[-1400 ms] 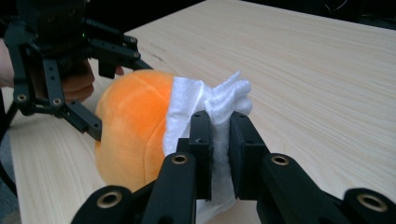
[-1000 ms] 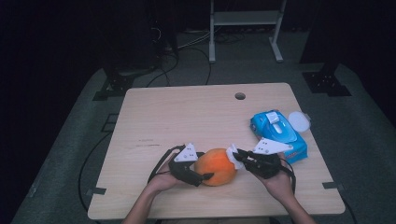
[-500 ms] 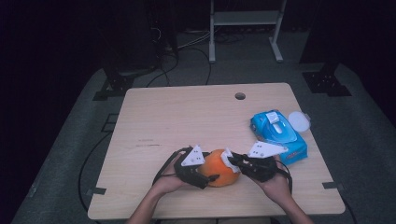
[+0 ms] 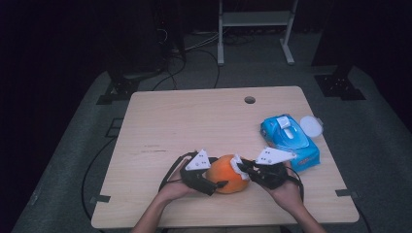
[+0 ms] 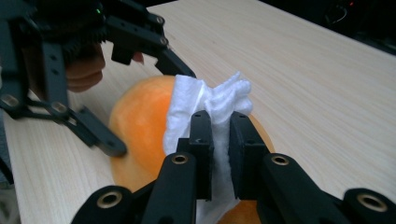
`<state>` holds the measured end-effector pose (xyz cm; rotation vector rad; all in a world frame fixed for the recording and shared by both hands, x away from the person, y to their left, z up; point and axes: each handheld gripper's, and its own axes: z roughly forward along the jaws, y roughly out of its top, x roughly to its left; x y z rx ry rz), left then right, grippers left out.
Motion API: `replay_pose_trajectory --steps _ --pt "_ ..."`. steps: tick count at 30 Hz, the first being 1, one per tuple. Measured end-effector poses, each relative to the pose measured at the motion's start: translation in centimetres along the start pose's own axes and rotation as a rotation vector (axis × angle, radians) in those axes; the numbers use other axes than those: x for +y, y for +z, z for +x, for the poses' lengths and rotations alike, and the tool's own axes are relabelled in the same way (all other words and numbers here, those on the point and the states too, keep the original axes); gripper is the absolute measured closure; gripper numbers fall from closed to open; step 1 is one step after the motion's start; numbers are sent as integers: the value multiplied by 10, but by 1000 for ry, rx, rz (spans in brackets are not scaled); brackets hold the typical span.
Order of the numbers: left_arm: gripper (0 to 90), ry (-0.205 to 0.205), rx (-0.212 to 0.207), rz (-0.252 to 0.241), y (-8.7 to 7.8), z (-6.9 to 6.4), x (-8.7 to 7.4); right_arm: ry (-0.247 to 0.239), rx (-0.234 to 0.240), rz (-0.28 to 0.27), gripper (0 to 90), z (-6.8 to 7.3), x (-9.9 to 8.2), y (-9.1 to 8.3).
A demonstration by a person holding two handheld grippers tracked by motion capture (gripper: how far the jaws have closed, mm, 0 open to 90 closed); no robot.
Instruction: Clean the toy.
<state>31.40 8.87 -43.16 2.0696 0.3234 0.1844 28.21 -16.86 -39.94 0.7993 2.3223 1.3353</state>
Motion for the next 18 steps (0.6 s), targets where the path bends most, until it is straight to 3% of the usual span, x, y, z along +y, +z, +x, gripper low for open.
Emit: replay_pose_trajectory --steps 1,2,4,8,11,14,16,18 --pt "141 0 0 0 0 0 0 0 0 0 798 0 0 0" --pt "123 -33 -63 -45 -6 7 -2 19 4 5 798 -6 -4 -1" --pt "103 -37 -72 -59 -10 11 -6 47 26 5 797 -9 -6 -4" --pt "68 -46 -78 18 -5 20 -18 55 21 11 796 -13 -7 -7" --pt "76 -69 -107 13 3 21 -21 72 26 10 795 -18 -9 -7" --pt "217 -66 -107 -13 4 17 -16 88 15 2 798 -19 -9 -7" --pt "297 -88 -111 -48 -2 15 -7 99 0 -14 801 -20 -7 -10" --pt "312 -109 -101 -93 -11 13 4 121 -4 -35 802 -23 -5 -15"
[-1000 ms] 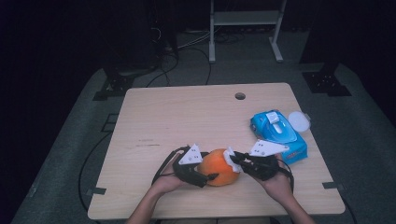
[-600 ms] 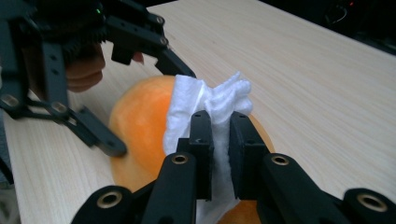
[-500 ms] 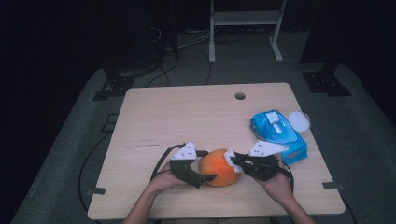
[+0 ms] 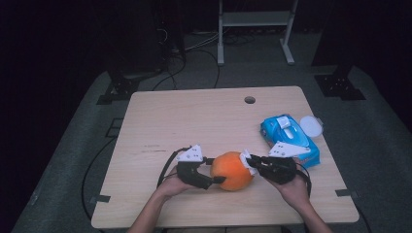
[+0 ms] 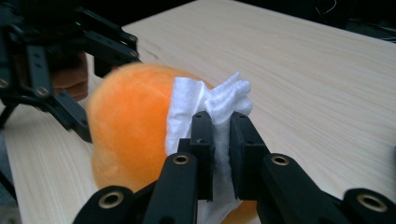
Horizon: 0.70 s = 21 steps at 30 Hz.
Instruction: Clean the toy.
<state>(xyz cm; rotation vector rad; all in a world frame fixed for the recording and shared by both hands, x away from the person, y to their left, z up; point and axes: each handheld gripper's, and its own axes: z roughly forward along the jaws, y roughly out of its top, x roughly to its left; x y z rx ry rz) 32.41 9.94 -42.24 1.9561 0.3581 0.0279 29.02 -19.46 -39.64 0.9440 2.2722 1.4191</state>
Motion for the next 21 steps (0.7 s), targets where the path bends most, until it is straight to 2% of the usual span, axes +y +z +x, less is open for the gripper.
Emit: replay_pose_trajectory --steps 1,2,3,7,9,12,13,14,16,17,18,19,20,21 --pt "313 0 0 0 0 0 0 0 0 0 802 0 0 0" --pt "313 16 16 -30 -6 -5 9 11 2 -11 802 -1 1 -2" --pt "314 31 40 -50 -13 -10 18 47 22 -40 804 -4 3 -5" --pt "314 60 64 -59 -20 -17 27 68 38 -53 804 -2 6 -5" --pt "313 53 67 -52 -21 -16 26 77 46 -46 804 -2 5 -2" --pt "309 35 81 -6 -14 -12 19 93 43 7 802 -4 -2 8" --pt "306 35 81 -6 -14 -12 19 97 39 29 803 -5 -5 12" --pt "299 22 108 61 -5 -9 12 101 27 63 802 -7 -9 18" --pt "291 5 103 41 -1 -7 7 105 16 80 803 -9 -13 22" --pt "289 4 109 44 0 -7 8 102 11 73 803 -9 -12 20" --pt "287 7 112 46 1 -8 9 109 25 43 805 -8 -9 16" --pt "286 7 112 46 1 -8 9 109 25 43 805 -8 -9 16" --pt "286 8 119 41 6 -11 10 110 35 25 805 -8 -6 13" --pt "277 18 121 43 9 -12 11 76 61 -16 804 2 4 7"
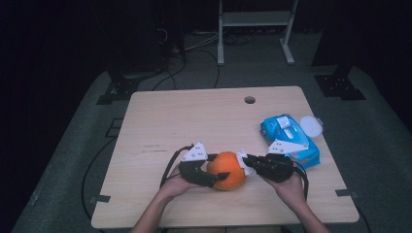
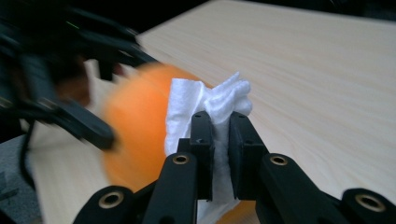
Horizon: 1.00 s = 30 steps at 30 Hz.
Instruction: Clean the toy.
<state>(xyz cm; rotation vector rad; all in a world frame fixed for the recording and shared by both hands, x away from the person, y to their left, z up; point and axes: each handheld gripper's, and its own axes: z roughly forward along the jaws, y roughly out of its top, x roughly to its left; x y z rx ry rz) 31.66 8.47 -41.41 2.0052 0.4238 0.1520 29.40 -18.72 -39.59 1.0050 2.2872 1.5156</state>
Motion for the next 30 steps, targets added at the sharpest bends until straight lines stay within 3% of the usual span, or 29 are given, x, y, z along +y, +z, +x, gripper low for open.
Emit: replay_pose_trajectory --steps 2,5,14,16,17,18,20,21,23,24,27,28,30 --pt "265 33 18 9 8 -9 3 -34 9 -10 804 11 4 -1" --pt "256 36 29 8 9 -12 3 -85 -9 -7 803 21 6 0" --pt "242 12 60 -30 10 -10 1 -71 -81 22 802 1 -4 -1" --pt "243 13 64 -27 10 -11 2 -76 -86 15 802 4 -3 -2" --pt "243 16 75 -28 12 -13 2 -92 -85 7 802 8 -1 -2" --pt "243 5 87 -35 13 -15 2 -111 -42 -16 801 20 4 -4" --pt "241 7 98 -30 15 -17 3 -151 -47 -11 801 27 6 -2" --pt "239 8 97 -27 14 -18 3 -175 -62 -3 801 29 6 0" --pt "237 11 88 -25 13 -18 4 -176 -63 2 800 29 5 1" --pt "238 21 61 -18 12 -19 4 -142 -49 5 799 19 1 1" --pt "243 32 30 -17 11 -20 3 -120 -47 3 798 12 -1 -2" --pt "243 54 0 -13 9 -20 3 -113 -46 3 798 10 -2 -4" --pt "237 73 -15 -28 5 -16 3 -106 -33 3 798 8 -3 -5"
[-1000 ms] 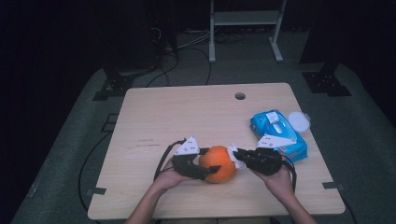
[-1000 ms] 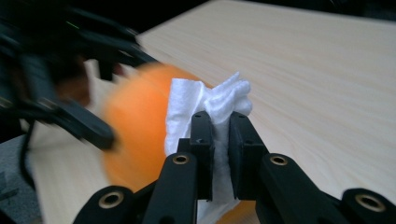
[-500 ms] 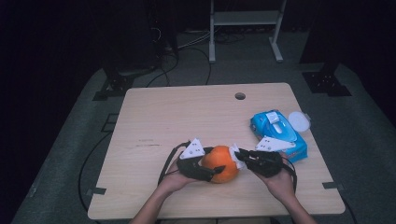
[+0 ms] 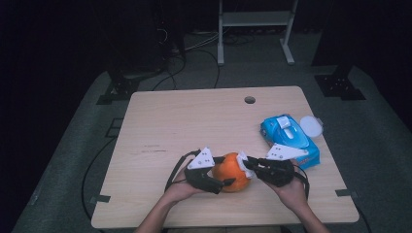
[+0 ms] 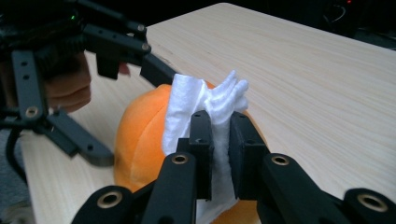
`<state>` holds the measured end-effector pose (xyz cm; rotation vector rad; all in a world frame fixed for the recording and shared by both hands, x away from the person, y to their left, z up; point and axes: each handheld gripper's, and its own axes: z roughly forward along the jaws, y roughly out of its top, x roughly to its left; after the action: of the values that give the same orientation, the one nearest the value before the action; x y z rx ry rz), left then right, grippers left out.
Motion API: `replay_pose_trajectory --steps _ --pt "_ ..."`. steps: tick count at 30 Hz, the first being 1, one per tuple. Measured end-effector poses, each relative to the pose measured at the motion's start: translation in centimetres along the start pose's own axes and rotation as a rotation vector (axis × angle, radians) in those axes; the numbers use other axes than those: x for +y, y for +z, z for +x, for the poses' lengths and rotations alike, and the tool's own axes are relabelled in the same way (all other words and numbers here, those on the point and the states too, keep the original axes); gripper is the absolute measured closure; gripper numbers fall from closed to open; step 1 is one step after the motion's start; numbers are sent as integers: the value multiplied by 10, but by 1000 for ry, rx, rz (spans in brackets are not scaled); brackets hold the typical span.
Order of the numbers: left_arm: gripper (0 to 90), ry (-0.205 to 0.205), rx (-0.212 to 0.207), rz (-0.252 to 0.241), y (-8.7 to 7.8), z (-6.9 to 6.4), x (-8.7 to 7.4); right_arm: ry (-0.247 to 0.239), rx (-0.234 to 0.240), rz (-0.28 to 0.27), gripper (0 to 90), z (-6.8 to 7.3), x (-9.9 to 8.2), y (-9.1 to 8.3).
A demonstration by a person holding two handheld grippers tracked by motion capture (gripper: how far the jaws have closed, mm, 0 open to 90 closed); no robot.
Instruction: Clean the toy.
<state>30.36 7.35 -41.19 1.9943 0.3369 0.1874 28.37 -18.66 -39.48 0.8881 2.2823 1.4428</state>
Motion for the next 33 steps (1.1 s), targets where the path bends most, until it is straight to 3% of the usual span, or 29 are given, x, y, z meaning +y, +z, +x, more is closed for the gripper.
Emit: replay_pose_trajectory --steps 2,4,6,7,8,10,12,14,17,19,23,25,27,29,31,33 --pt "176 1 0 -7 -4 6 -1 -13 6 6 798 1 0 -1" --pt "102 -24 -7 6 -4 14 -6 -21 6 10 798 0 0 -3" --pt "98 -45 -10 28 2 19 -15 -12 18 8 797 -3 -1 -3" --pt "91 -64 -37 39 7 21 -19 3 33 8 797 -4 -1 -3" --pt "92 -78 -49 39 11 21 -23 13 49 9 797 -6 -2 -2" --pt "143 -75 -36 15 13 18 -23 30 51 8 796 -9 -3 -1" --pt "250 -51 -18 3 9 14 -16 44 51 -2 798 -10 -1 -3" --pt "288 -45 -31 5 3 10 -9 49 52 -24 799 -9 3 -6" --pt "282 -56 -40 19 -1 8 -7 28 60 -47 798 -4 8 -10" --pt "270 -67 -29 58 3 8 -13 7 39 -18 797 -3 5 -5" --pt "259 -118 -8 32 9 13 -17 23 8 -4 800 -8 -1 1" --pt "254 -130 16 38 13 12 -16 -8 -26 -11 803 0 3 -1" --pt "248 -139 27 35 16 11 -17 -32 -3 -19 803 10 5 1" --pt "247 -141 45 42 16 9 -17 -64 9 -13 802 19 8 5" --pt "248 -147 54 42 16 8 -16 -87 -9 -13 799 19 10 8" --pt "236 -130 36 38 14 7 -15 -61 -20 -20 794 12 9 6"
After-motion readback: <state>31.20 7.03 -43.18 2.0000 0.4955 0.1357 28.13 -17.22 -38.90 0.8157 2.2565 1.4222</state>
